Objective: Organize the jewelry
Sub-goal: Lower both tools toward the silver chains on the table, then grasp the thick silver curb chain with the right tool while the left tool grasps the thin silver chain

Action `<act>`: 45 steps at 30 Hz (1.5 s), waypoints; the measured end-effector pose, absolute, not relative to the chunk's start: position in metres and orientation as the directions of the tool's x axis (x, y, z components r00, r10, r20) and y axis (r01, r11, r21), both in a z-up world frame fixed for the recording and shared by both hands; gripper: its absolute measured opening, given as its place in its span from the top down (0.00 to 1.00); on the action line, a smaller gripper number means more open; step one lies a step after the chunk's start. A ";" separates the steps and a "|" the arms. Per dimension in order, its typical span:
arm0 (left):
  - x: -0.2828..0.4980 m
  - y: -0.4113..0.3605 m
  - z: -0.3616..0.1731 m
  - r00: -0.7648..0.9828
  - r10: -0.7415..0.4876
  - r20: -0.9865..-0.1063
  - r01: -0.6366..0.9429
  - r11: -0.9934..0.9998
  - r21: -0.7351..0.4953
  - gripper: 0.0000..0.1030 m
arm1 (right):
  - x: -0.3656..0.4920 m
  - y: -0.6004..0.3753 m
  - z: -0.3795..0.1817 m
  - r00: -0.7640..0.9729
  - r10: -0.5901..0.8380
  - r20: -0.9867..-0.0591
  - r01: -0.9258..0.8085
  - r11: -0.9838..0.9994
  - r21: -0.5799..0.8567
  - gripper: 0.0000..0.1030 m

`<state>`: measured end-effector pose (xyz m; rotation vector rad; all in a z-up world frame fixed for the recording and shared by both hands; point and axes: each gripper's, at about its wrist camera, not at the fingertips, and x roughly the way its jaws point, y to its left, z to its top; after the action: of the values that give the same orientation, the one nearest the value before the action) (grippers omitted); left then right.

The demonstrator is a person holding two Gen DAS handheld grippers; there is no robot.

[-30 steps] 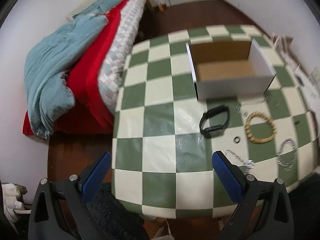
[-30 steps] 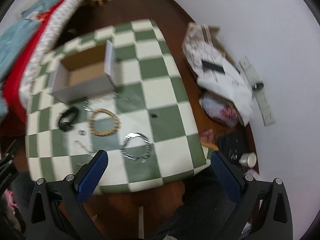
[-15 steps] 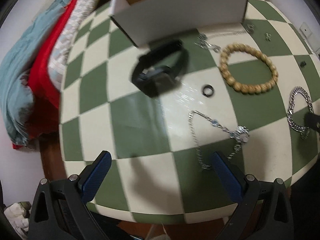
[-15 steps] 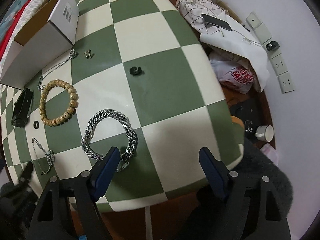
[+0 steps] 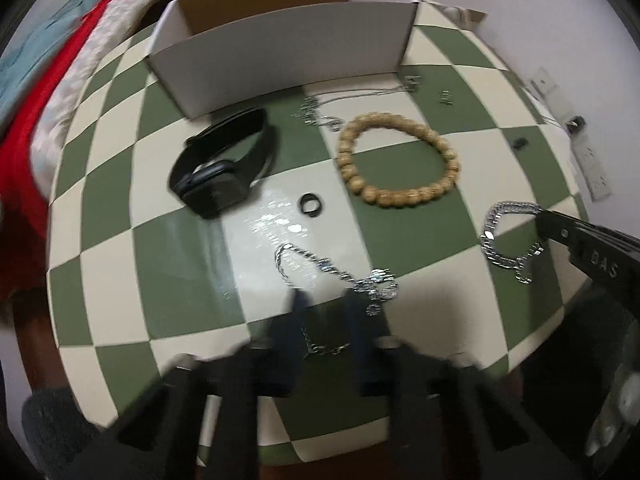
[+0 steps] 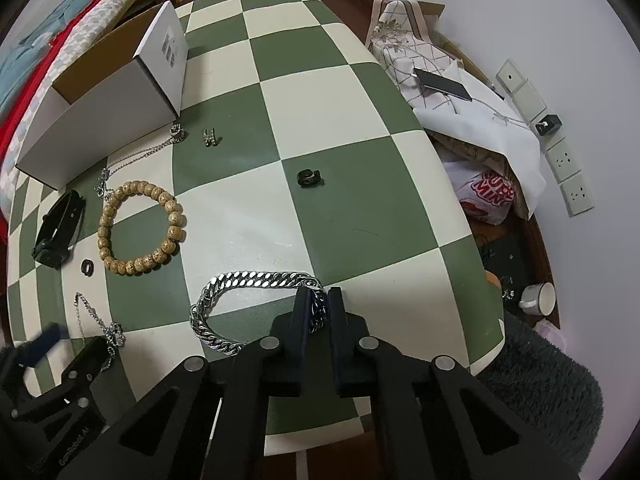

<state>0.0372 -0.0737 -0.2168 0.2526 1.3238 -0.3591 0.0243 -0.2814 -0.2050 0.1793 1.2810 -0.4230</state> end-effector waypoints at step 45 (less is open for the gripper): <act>0.047 -0.056 -0.166 0.246 -0.258 -0.934 0.354 0.921 -0.162 0.97 | 0.013 -0.294 -0.158 0.344 -0.104 -0.933 0.474 0.877 0.078 0.92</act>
<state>0.0468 -0.0557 -0.1659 0.0882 1.2551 -0.4183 0.0129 -0.2944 -0.1584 0.3654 1.1653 -0.3861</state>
